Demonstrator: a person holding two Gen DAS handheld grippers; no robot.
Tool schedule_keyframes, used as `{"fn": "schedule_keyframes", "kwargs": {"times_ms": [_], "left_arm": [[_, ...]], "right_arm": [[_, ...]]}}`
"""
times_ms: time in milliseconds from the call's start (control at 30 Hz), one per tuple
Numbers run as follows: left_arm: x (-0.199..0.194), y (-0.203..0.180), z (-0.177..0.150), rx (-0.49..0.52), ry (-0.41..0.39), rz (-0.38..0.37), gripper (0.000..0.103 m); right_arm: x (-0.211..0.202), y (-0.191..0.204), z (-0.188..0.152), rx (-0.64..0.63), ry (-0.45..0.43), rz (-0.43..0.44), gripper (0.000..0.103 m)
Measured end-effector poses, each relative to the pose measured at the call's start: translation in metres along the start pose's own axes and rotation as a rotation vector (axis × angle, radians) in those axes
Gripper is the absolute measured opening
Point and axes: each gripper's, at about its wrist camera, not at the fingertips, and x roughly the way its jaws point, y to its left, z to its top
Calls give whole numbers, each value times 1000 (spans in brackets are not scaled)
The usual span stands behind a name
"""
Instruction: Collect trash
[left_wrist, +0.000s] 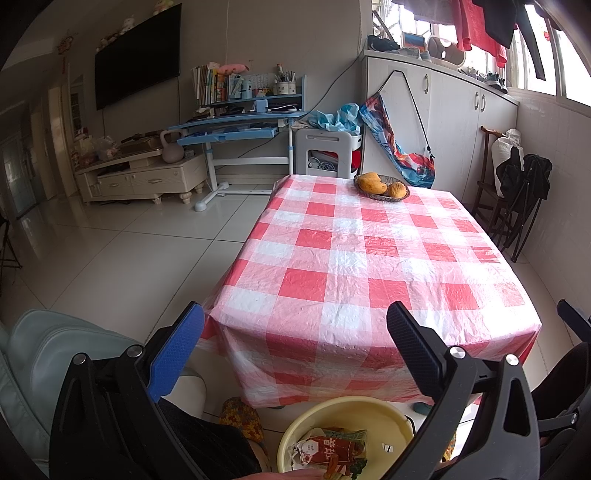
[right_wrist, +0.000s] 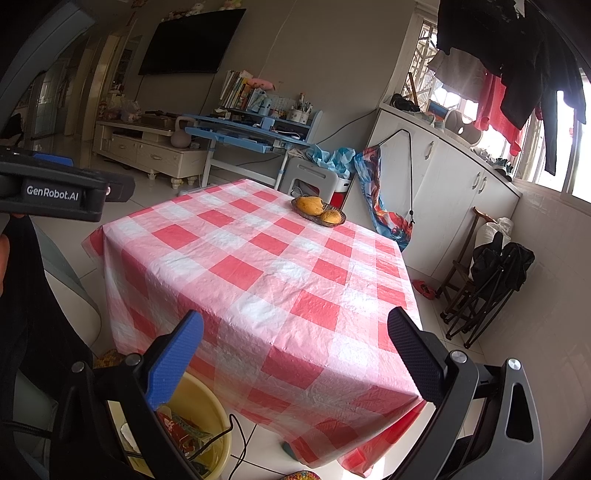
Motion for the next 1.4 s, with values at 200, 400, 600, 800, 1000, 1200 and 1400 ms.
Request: {"fn": "schedule_keyframes", "kwargs": {"times_ms": [200, 400, 600, 800, 1000, 1200, 1400], "left_arm": [[0, -1, 1, 8, -2, -3, 96], [1, 1, 1, 13, 3, -13, 96], [2, 2, 0, 11, 6, -16, 96], [2, 2, 0, 14, 5, -14, 96], [3, 2, -1, 14, 6, -15, 96], [2, 1, -1, 14, 6, -15, 96], [3, 2, -1, 16, 6, -15, 96]], "right_arm": [[0, -1, 1, 7, -3, 0, 95], [-2, -6, 2, 17, -10, 0, 95], [-2, -5, 3, 12, -12, 1, 95], [-1, -4, 3, 6, -12, 0, 95], [-1, -3, 3, 6, -12, 1, 95], [-1, -3, 4, 2, -10, 1, 95], [-1, -2, 4, -2, -10, 1, 95]]}}
